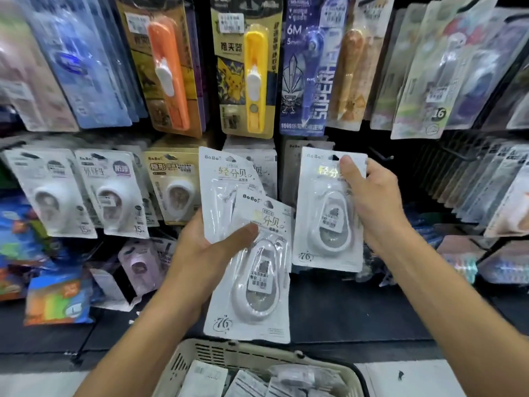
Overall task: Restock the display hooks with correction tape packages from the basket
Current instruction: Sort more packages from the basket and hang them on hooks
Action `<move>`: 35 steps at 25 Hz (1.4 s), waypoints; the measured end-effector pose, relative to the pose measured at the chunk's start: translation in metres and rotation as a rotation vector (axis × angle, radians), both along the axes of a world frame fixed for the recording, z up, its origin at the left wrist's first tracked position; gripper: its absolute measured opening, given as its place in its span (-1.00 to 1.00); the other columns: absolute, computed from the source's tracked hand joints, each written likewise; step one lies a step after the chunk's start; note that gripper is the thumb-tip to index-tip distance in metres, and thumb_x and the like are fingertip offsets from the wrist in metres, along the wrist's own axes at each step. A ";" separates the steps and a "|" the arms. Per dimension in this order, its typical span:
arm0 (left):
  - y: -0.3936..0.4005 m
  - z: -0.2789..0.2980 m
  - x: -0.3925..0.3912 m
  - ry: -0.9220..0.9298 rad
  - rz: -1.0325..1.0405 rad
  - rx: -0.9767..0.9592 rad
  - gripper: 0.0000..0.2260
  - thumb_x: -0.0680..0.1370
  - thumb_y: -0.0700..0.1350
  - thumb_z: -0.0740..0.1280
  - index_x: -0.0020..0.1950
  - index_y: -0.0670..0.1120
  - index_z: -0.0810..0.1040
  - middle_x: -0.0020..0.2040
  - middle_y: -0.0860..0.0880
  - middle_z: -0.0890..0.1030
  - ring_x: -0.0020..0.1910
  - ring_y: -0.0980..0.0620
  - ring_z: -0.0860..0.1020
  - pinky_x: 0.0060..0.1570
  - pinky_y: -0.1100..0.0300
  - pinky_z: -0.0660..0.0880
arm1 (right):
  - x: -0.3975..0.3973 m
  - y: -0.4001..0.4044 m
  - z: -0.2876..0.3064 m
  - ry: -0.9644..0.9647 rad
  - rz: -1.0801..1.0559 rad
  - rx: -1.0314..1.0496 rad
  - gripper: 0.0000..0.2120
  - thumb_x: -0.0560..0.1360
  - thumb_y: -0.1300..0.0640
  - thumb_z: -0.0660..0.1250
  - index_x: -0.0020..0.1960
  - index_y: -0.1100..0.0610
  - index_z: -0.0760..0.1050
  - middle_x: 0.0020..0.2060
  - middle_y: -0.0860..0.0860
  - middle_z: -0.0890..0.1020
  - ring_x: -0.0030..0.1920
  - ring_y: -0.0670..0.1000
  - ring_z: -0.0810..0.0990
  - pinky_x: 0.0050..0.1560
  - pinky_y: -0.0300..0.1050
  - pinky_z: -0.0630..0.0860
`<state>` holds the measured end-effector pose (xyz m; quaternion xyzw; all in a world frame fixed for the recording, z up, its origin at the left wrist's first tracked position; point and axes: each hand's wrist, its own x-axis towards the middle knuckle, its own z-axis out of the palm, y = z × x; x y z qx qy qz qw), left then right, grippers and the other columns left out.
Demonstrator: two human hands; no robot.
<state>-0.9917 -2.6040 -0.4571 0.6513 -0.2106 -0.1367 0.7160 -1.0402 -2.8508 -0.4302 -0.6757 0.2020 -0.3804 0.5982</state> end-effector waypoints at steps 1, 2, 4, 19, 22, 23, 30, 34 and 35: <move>0.001 0.003 0.000 -0.009 -0.013 0.005 -0.72 0.37 0.01 0.53 0.06 0.20 0.65 0.01 0.09 0.75 -0.03 0.05 0.74 -0.03 0.03 0.61 | 0.008 -0.005 0.006 0.023 -0.012 -0.039 -0.78 0.62 0.00 0.35 -0.02 0.15 0.61 -0.13 0.10 0.73 -0.09 0.17 0.72 -0.07 0.14 0.66; 0.003 0.004 -0.001 -0.013 -0.020 0.003 -0.71 0.34 0.03 0.53 0.05 0.22 0.66 0.02 0.08 0.76 -0.02 0.02 0.74 0.03 -0.04 0.61 | 0.015 -0.008 0.008 0.052 -0.025 -0.077 -0.75 0.61 -0.01 0.35 0.01 0.18 0.60 -0.11 0.12 0.72 -0.07 0.20 0.70 -0.03 0.16 0.64; 0.005 0.005 -0.002 -0.022 -0.038 0.003 -0.69 0.34 0.04 0.57 0.05 0.25 0.65 0.04 0.05 0.75 0.00 -0.03 0.74 0.09 -0.15 0.60 | 0.026 -0.017 0.007 0.156 -0.055 -0.149 -0.73 0.60 -0.06 0.36 0.07 0.15 0.61 -0.09 -0.01 0.70 -0.14 0.00 0.65 -0.10 -0.06 0.58; -0.016 -0.002 -0.003 0.077 -0.057 -0.204 -0.66 0.40 0.16 0.54 0.14 0.13 0.67 0.12 -0.03 0.74 0.08 -0.07 0.72 -0.05 0.06 0.67 | -0.060 0.080 -0.046 0.147 0.531 0.187 -0.56 0.31 0.03 0.65 0.12 0.10 0.62 -0.01 0.10 0.75 -0.01 0.10 0.74 -0.13 -0.19 0.64; -0.018 -0.004 -0.002 0.088 -0.024 -0.186 -0.71 0.44 0.23 0.45 0.09 0.14 0.70 0.09 -0.02 0.75 0.06 -0.05 0.72 -0.03 0.06 0.68 | -0.062 0.070 -0.045 0.000 0.509 0.387 -0.49 0.34 0.08 0.54 0.23 0.21 0.52 0.05 0.20 0.73 0.01 0.16 0.74 -0.14 -0.13 0.66; -0.018 -0.004 -0.001 0.090 -0.002 -0.185 -0.70 0.42 0.23 0.44 0.08 0.14 0.71 0.08 -0.02 0.75 0.06 -0.04 0.73 -0.03 0.06 0.68 | -0.063 0.065 -0.044 -0.037 0.471 0.419 -0.48 0.34 0.06 0.53 0.23 0.21 0.52 0.06 0.20 0.73 0.01 0.16 0.74 -0.13 -0.11 0.66; -0.011 -0.005 0.007 0.011 0.031 -0.118 -0.72 0.46 0.18 0.44 0.14 0.18 0.68 0.12 0.06 0.74 0.10 0.03 0.71 0.10 -0.04 0.56 | -0.060 0.031 -0.034 0.056 0.176 0.201 -0.71 0.44 -0.17 0.41 0.09 -0.08 0.54 -0.21 0.08 0.73 -0.54 0.03 0.56 -0.65 -0.21 0.35; -0.014 -0.006 0.005 -0.027 -0.008 -0.091 -0.71 0.44 0.22 0.46 0.13 0.23 0.67 0.12 0.07 0.73 0.10 0.04 0.71 0.09 -0.02 0.57 | -0.049 0.025 -0.039 0.150 0.105 0.155 -0.92 0.53 -0.05 0.43 0.01 -0.11 0.59 -0.25 0.05 0.73 -0.54 -0.03 0.49 -0.63 -0.28 0.24; -0.015 -0.006 0.005 -0.030 -0.010 -0.088 -0.70 0.43 0.23 0.48 0.14 0.23 0.67 0.12 0.07 0.73 0.10 0.03 0.71 0.09 -0.04 0.57 | -0.049 0.026 -0.041 0.171 0.109 0.167 -0.96 0.54 -0.03 0.44 -0.02 -0.11 0.61 -0.23 0.07 0.73 -0.48 0.02 0.51 -0.60 -0.27 0.24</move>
